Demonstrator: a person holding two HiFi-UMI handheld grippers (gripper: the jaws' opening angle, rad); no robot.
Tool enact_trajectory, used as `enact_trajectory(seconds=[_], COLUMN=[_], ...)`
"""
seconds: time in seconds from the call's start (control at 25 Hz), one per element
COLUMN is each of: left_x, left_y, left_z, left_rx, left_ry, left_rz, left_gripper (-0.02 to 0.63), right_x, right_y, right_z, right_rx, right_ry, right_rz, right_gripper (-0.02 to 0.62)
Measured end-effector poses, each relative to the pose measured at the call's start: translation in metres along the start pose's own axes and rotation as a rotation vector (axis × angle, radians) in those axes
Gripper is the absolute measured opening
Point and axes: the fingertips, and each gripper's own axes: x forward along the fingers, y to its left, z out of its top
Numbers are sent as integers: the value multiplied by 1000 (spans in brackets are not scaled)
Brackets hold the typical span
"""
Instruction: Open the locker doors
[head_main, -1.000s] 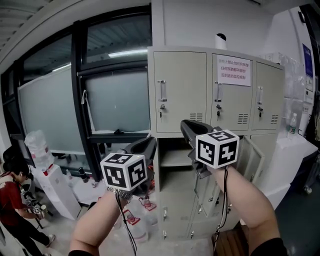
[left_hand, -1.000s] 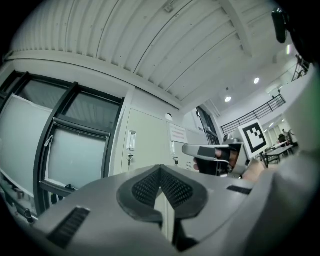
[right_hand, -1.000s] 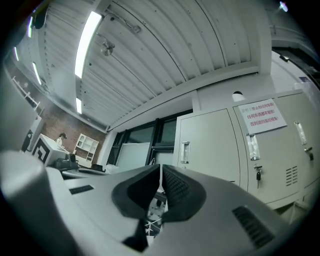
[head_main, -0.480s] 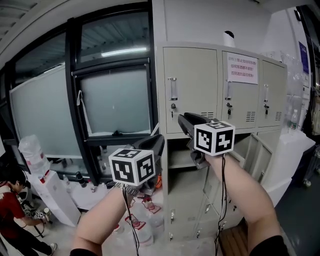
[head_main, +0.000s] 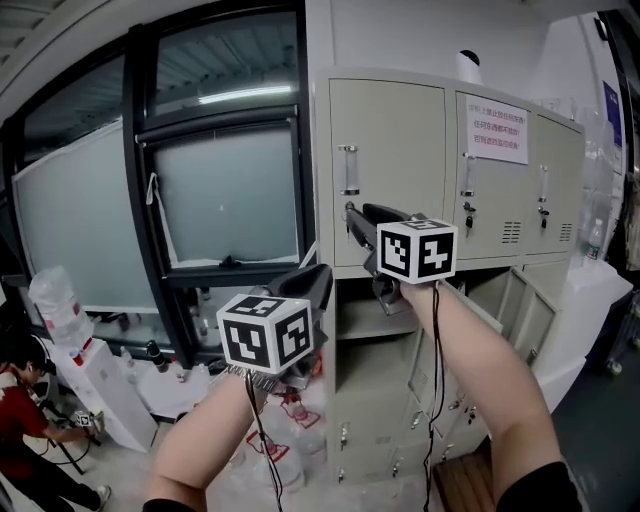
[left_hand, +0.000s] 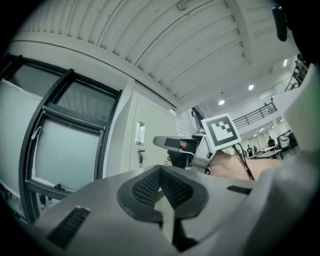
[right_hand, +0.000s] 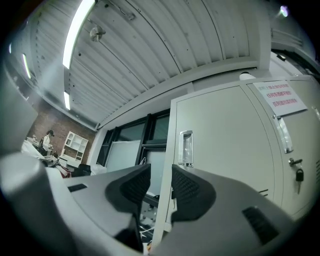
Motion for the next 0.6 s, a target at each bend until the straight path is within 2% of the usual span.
enact_trajectory(seconds=[0.2,0.48,0.6], left_x=[16,34,39], left_y=[13,40,47], left_z=[5,4,2], left_rx=[-25,9,21], left_ry=[-19,-22,-22], left_rz=[3,44,55], left_gripper=[1,1,1], right_x=[35,82,93], right_y=[-16,-31,-38], right_z=[3,12,17], right_rx=[-30,-80,-84], right_ry=[-3,-40,-52], right_rz=[12,20,-10], right_gripper=[133,146,158])
